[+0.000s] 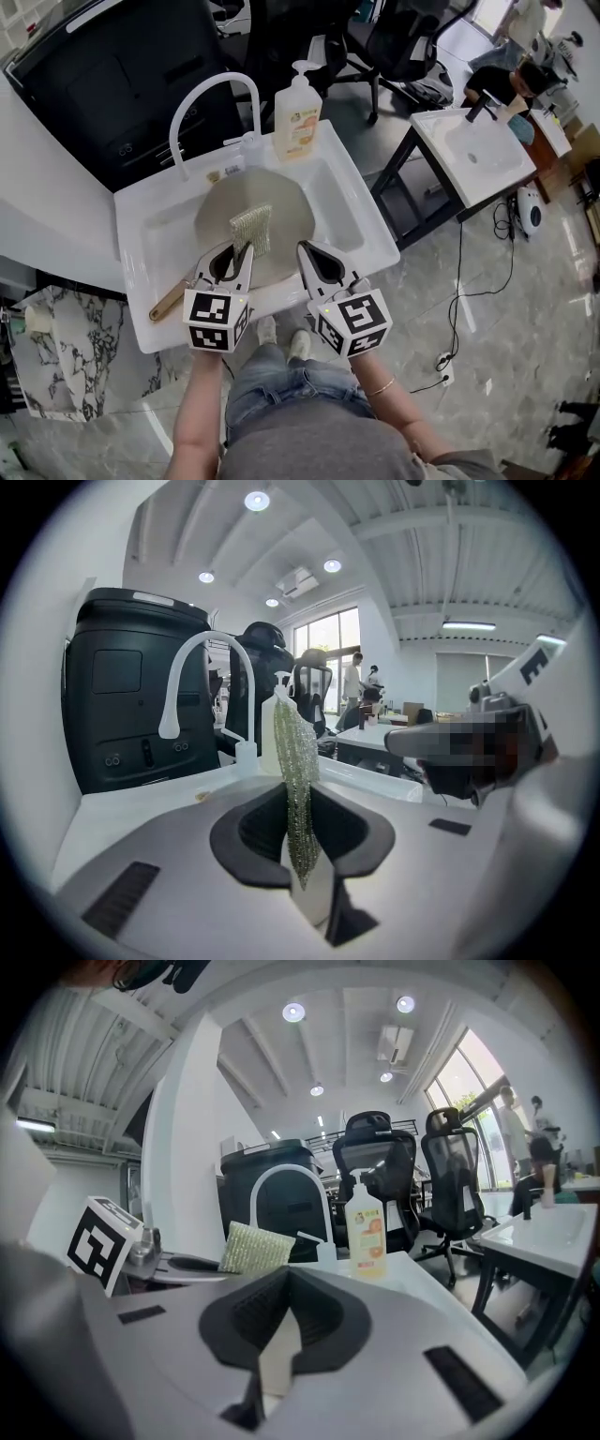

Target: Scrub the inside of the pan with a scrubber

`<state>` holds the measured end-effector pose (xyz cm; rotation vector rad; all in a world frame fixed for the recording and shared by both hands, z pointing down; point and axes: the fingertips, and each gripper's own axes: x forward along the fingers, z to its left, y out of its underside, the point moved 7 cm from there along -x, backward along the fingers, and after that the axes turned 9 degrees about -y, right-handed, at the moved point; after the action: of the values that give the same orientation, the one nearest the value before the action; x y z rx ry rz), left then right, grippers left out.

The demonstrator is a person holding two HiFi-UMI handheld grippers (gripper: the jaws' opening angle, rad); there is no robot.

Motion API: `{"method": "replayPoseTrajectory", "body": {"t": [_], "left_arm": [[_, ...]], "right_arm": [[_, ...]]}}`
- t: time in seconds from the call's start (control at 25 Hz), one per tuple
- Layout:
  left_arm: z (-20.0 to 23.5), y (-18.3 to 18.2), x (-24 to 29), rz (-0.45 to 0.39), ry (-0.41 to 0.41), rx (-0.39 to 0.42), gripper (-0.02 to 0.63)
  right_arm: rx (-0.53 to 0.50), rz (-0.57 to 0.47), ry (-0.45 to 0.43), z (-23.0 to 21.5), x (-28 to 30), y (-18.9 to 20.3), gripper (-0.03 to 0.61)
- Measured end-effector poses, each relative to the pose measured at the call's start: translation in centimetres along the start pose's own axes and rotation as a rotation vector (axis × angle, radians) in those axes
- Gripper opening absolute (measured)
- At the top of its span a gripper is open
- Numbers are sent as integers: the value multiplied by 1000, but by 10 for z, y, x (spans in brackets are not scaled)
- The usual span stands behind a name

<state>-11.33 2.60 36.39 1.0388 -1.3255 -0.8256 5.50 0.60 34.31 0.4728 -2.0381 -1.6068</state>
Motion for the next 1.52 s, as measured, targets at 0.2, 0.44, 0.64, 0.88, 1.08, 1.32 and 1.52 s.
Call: {"method": "replayPoseTrajectory", "body": {"t": [0.2,0.44,0.64,0.88,1.08,1.32,1.52], "left_arm": [[-9,-1,-21,-38,-27,-31,64],[-16,-4,-41,-90,-61,-55,64],[-19,-4,-50,-111,-76,-69,64],[-21,-6,-53,-133,-84,-77,64],[-22,-4,-54,-140,-86,-82,64],[-24,-3,-56,-151,-88,-95,64],[-22,-5,-58,-160,-98,-91,64]], "right_arm": [[-14,-23,-10,5,-11,-2,11],[-18,-17,-20,9,-18,1,9],[-59,3,-32,16,-19,6,9],[-75,8,-47,19,-17,8,9],[-77,15,-44,19,-17,11,9],[-86,10,-40,16,-18,11,9],[-90,6,-37,16,-18,10,9]]}}
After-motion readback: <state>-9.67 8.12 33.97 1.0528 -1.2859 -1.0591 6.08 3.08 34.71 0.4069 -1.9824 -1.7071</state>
